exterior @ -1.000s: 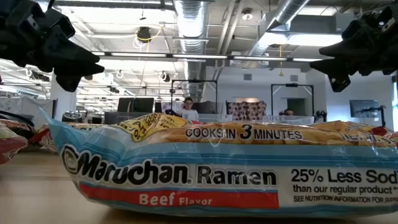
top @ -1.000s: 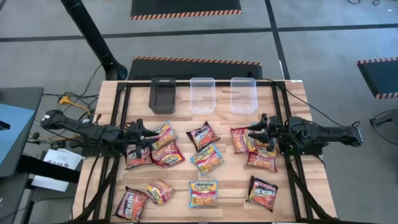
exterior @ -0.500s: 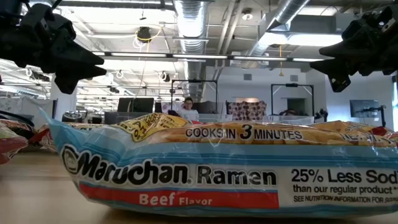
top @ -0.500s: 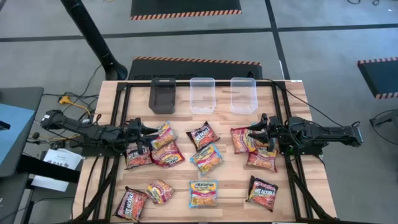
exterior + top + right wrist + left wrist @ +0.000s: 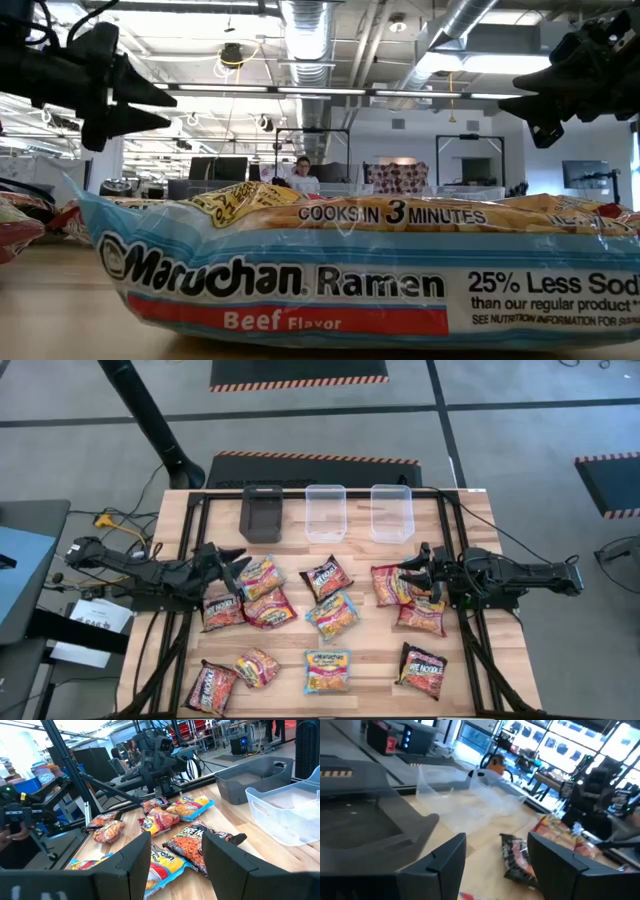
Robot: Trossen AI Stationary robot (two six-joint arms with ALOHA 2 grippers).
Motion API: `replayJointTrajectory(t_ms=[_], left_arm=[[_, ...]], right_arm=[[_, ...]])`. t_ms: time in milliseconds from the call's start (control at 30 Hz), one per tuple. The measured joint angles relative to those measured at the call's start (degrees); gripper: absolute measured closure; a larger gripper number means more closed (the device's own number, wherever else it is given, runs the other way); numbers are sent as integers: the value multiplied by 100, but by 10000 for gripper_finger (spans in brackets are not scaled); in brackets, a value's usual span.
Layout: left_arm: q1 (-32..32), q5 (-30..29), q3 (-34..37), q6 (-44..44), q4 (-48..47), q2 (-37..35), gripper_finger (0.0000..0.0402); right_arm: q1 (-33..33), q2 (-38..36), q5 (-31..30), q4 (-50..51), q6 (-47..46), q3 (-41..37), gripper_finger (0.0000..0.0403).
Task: Sort Maruchan noodles
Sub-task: Put the blue noodle pack into the black bin
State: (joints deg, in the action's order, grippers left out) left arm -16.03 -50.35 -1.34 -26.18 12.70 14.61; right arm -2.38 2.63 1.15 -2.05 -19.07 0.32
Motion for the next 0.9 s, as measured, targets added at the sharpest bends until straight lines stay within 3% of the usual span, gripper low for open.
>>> replayJointTrajectory(t_ms=[233, 533, 733, 900], left_arm=[[0, 297, -360, 1059, 749, 2, 211], [0, 390, -1714, 2196, -116, 396, 212], [-1, 1283, -2479, 2990, -564, 948, 212], [-3, 1305, -3041, 3936, -576, 1422, 202]], right_arm=[[1, 0, -4, -145, 0, 2, 203], [1, -2, -20, -758, 4, 4, 203], [1, -2, -22, -742, 4, 4, 203], [1, -2, -22, -742, 9, 4, 203]])
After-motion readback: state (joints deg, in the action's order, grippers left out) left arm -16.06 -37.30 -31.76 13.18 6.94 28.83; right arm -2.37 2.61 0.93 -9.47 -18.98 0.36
